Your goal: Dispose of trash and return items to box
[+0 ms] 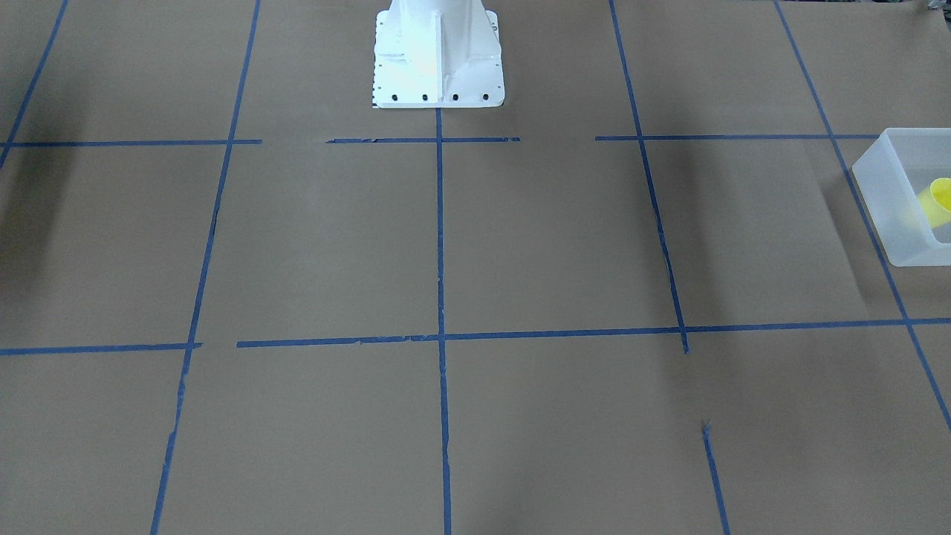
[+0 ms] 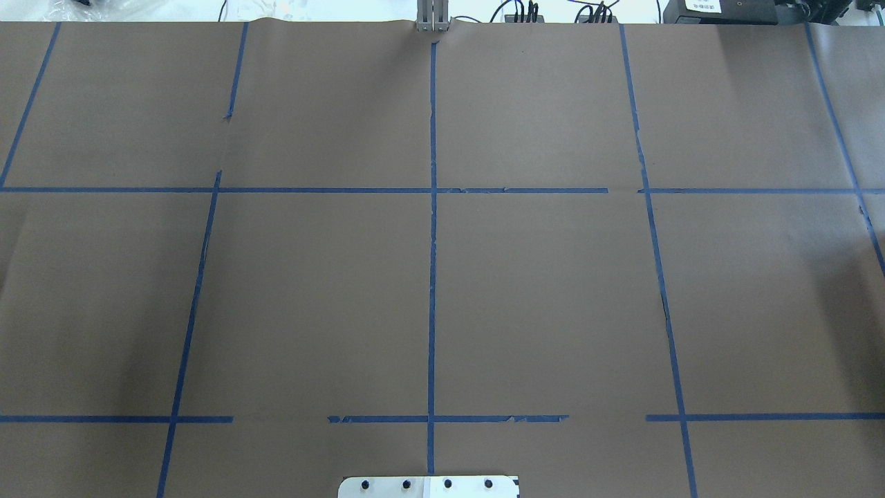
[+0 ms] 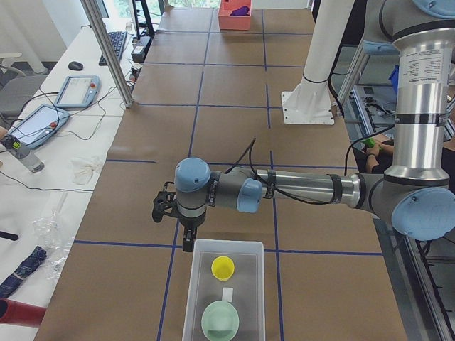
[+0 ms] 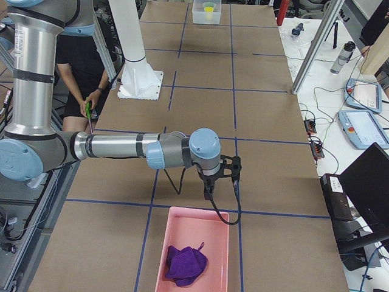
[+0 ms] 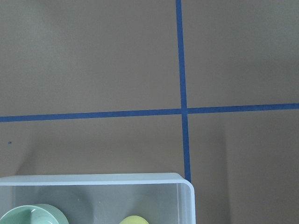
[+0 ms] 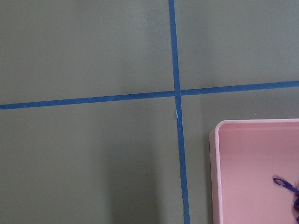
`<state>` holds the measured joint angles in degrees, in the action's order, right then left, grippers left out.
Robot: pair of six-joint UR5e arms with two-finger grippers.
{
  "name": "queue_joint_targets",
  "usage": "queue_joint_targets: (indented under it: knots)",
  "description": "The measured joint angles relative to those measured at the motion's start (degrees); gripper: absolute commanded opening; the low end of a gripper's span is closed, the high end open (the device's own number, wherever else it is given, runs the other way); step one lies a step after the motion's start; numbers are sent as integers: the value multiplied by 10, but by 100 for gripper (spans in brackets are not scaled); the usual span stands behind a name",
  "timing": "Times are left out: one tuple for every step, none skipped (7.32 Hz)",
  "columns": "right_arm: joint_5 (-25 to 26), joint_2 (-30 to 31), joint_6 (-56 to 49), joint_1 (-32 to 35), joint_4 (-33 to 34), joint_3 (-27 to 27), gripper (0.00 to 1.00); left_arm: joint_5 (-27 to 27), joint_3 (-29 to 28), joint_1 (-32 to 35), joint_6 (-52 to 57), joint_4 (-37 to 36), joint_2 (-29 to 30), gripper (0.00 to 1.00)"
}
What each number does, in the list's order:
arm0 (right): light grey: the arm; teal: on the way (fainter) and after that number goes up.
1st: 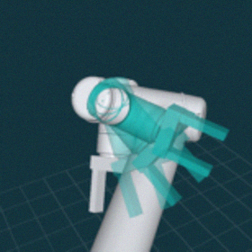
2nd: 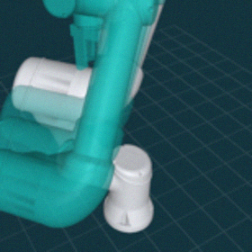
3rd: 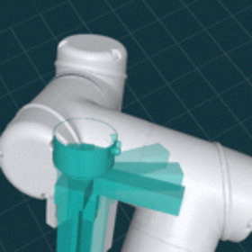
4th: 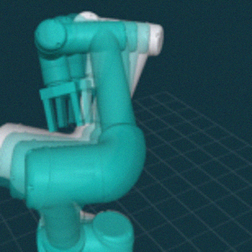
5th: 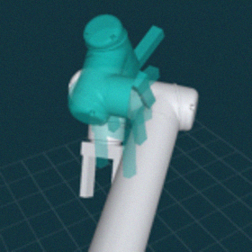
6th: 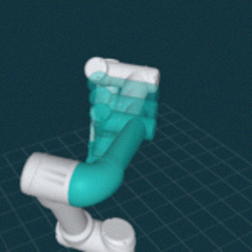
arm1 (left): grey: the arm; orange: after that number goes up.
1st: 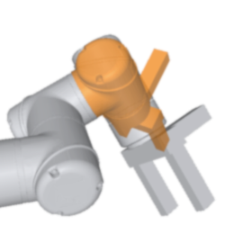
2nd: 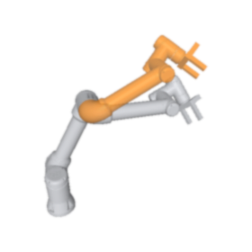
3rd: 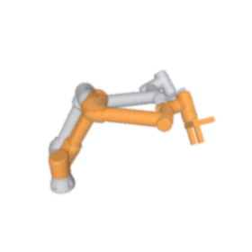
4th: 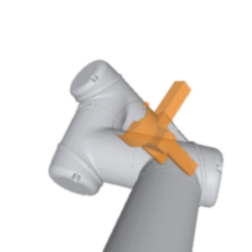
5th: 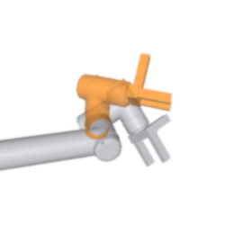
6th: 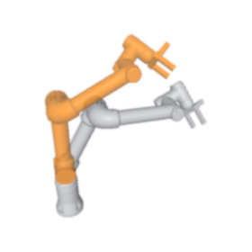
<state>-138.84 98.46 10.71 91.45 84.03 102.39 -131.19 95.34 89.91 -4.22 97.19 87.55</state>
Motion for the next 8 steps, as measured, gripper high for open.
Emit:
queue_joint_targets:
  knots:
    - [0,-1,0,0,0,0,100,0,0,0,0,0,0,100]
    - [0,-1,0,0,-1,0,100,0,0,0,0,0,1,100]
    - [0,-1,0,0,-1,0,100,0,1,0,0,0,2,100]
    - [0,-1,0,0,-1,0,100,0,1,-1,0,0,3,100]
    - [0,0,0,0,-1,0,100,0,0,-1,0,0,6,100]
    - [0,0,0,0,-1,0,100,0,0,0,0,0,7,100]
    - [0,0,0,0,-1,0,100,0,0,0,0,1,7,100]
    - [0,1,0,0,-1,0,100,0,0,0,0,1,8,100]
